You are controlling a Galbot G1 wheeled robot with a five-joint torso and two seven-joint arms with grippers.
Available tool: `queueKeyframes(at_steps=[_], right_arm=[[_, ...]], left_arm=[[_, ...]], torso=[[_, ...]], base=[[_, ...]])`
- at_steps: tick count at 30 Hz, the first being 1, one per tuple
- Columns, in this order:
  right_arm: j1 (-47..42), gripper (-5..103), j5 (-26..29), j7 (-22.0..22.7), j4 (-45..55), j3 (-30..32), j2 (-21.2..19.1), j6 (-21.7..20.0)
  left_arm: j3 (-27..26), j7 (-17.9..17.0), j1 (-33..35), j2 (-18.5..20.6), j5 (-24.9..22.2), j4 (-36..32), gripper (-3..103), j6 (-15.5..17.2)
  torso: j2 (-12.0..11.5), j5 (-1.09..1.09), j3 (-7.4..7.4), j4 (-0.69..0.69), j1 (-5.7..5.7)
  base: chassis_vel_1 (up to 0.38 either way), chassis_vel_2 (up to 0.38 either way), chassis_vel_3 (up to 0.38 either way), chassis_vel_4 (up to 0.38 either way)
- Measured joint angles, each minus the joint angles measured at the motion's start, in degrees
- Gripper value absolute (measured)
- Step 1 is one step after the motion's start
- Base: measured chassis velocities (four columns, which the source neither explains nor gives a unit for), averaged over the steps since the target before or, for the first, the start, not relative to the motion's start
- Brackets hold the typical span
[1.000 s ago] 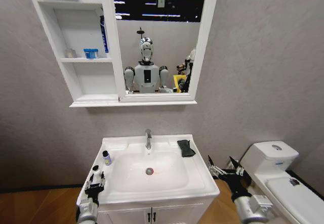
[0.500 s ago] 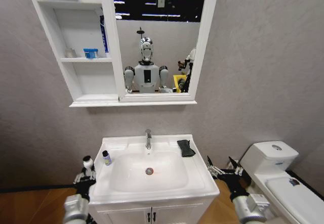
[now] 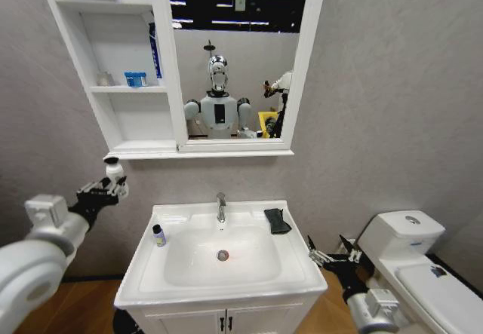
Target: Move facial cleanser and shampoo from washbasin to cabinet, then wipe washbasin with towel.
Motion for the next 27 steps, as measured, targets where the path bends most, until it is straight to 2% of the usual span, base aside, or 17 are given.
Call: queueKeyframes(at_steps=[3, 7, 9, 13, 15, 16, 18, 22, 24, 26, 27], right_arm=[[0.35, 100, -0.23, 0.35, -0.07, -0.62, -0.17, -0.95], [0.71, 100, -0.27, 0.39, -0.33, -0.97, -0.40, -1.51], [1.26, 100, -0.35, 0.39, -0.66, -1.38, -0.65, -1.90], [1.69, 100, -0.46, 0.33, -1.04, -1.59, -0.88, -1.96], [1.75, 100, -0.44, 0.19, -1.29, -1.48, -0.96, -1.95], [1.75, 100, -0.44, 0.19, -1.29, -1.48, -0.96, -1.95], [1.63, 100, -0.19, 0.12, -1.38, -0.91, -1.05, -1.79], [1.58, 100, 0.12, 0.11, -1.47, -0.47, -1.11, -1.60], [1.55, 100, 0.32, 0.10, -1.60, -0.27, -1.13, -1.44], [1.54, 100, 0.36, 0.10, -1.67, -0.23, -1.11, -1.37], [1.54, 100, 0.39, 0.09, -1.82, -0.19, -1.07, -1.24]], left_arm=[[1.43, -0.53, -7.97, 4.88, -8.41, 4.73, 30, 2.75], [1.72, -0.43, -10.95, 7.20, -12.15, 6.55, 30, 4.22], [2.80, 1.17, -13.62, 9.23, -14.99, 8.25, 30, 4.75], [6.63, 2.59, -17.27, 9.47, -15.16, 10.11, 30, 4.27], [13.73, 2.86, -22.54, 7.74, -14.44, 12.15, 30, 2.68], [13.73, 2.86, -22.54, 7.74, -14.44, 12.15, 30, 2.68], [19.30, 3.09, -26.82, 6.08, -11.86, 14.52, 30, 2.08], [23.33, 3.41, -31.55, 5.04, -10.52, 17.30, 30, 2.00], [27.65, 4.10, -38.18, 3.61, -9.31, 20.39, 30, 1.91], [28.87, 4.21, -39.89, 3.23, -9.21, 21.05, 30, 1.94], [31.65, 4.25, -43.43, 2.41, -9.13, 22.48, 30, 2.16]], torso=[[0.00, -0.02, 0.00, 0.00, 0.00], [0.00, 0.02, 0.00, 0.02, 0.00], [0.00, 0.00, 0.00, 0.02, 0.00], [0.00, 0.01, 0.00, 0.04, -0.01], [0.00, -0.01, 0.00, 0.01, 0.00], [0.00, -0.01, 0.00, 0.01, 0.00], [0.00, 0.00, 0.00, 0.00, 0.00], [0.00, -0.01, 0.00, 0.01, 0.00], [0.00, 0.00, 0.00, 0.02, 0.00], [0.00, 0.00, 0.00, 0.02, 0.00], [0.00, 0.01, 0.00, 0.02, -0.01]], base=[[0.000, 0.000, 0.000, 0.000], [0.000, 0.000, 0.000, 0.000], [0.000, 0.000, 0.000, 0.000], [0.000, 0.000, 0.000, 0.000], [0.000, 0.000, 0.000, 0.000], [0.000, 0.000, 0.000, 0.000], [0.000, 0.000, 0.000, 0.000], [0.000, 0.000, 0.000, 0.000], [0.000, 0.000, 0.000, 0.000], [0.000, 0.000, 0.000, 0.000], [0.000, 0.000, 0.000, 0.000]])
